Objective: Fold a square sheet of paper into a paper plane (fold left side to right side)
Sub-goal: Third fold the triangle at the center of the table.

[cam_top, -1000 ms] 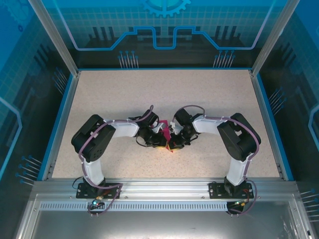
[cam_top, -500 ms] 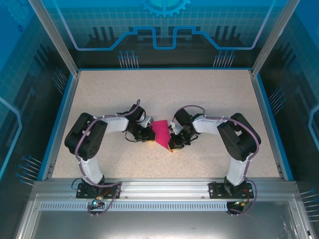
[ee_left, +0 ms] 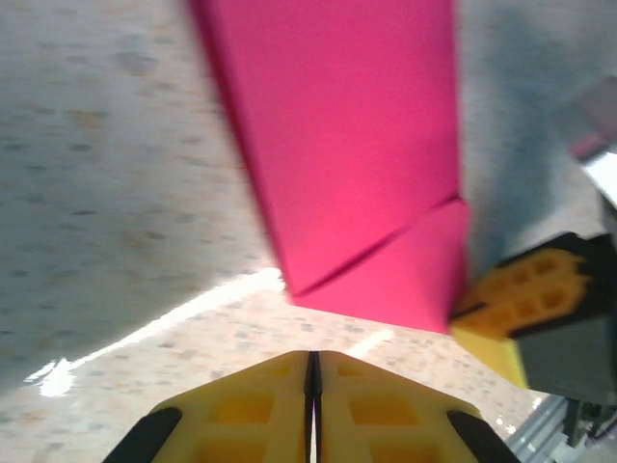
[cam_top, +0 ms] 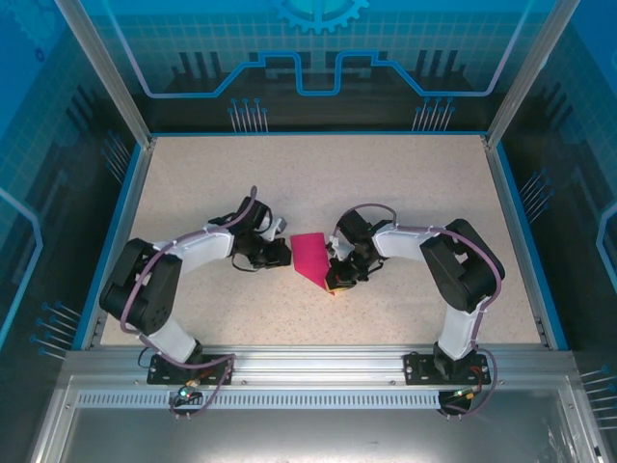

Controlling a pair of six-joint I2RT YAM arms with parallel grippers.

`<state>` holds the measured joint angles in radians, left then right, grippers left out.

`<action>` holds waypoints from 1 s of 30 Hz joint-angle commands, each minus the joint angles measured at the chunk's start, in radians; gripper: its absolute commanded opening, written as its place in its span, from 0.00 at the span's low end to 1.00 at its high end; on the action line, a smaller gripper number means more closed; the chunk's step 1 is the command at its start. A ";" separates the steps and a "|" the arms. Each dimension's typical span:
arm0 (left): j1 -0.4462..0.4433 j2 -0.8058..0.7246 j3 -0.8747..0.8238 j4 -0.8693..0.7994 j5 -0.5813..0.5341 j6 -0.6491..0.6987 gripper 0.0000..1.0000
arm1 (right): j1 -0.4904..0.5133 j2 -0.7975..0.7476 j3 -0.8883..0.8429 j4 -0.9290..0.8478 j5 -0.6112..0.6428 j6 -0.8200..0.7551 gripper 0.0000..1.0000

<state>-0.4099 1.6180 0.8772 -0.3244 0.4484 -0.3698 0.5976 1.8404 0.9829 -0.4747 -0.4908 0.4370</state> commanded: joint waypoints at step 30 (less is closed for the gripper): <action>-0.151 0.324 0.114 0.032 -0.096 -0.093 0.11 | 0.020 -0.047 -0.094 -0.170 0.100 -0.026 0.00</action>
<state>-0.5690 1.8736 1.0023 -0.2527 0.4667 -0.4473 0.6025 1.7958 0.9478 -0.4847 -0.4538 0.4305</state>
